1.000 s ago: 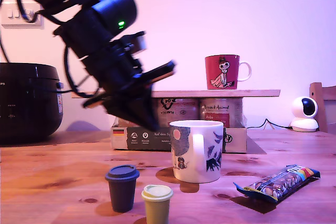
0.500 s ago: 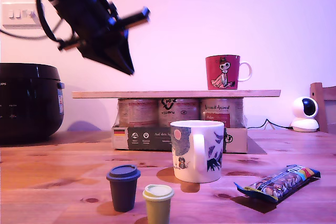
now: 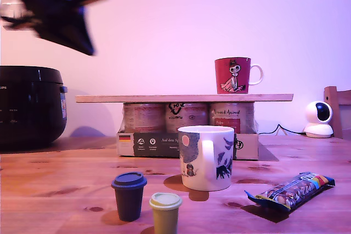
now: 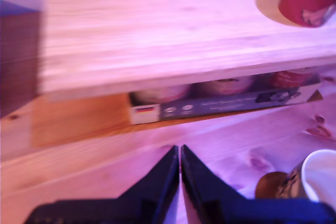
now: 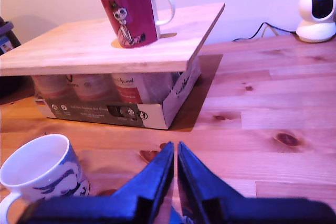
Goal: Slide the blue coffee cup to the right
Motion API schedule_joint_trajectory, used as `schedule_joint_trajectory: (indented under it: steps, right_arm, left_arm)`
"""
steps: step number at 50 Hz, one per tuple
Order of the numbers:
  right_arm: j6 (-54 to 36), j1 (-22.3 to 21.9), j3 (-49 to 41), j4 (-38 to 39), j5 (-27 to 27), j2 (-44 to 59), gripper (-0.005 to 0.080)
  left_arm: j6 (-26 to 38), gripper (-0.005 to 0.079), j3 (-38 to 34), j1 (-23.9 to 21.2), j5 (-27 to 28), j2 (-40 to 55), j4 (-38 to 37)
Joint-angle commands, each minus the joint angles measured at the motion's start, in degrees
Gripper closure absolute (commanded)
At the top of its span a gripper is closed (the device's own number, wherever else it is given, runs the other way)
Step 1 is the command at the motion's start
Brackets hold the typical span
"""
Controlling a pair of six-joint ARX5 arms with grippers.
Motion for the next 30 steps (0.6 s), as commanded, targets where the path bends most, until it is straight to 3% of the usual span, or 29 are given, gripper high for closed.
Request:
schedule_joint_trajectory:
  steps: [1,20,30]
  right_arm:
    - [0.0,0.3,-0.2,-0.1,0.2,0.1,0.0765]
    - [0.0,0.3,-0.2,-2.1,0.2,0.1,0.0765]
    - [0.0,0.3,-0.2,-4.0,0.2,0.1,0.0765]
  left_arm:
    - [0.4,0.0763,-3.6,1.2,0.5,-2.0,1.7]
    - [1.4,0.0763,-18.0,4.4,0.4,-18.6,6.6]
    - [1.9,0.0763,-21.7,4.7,0.1,-26.9,6.9]
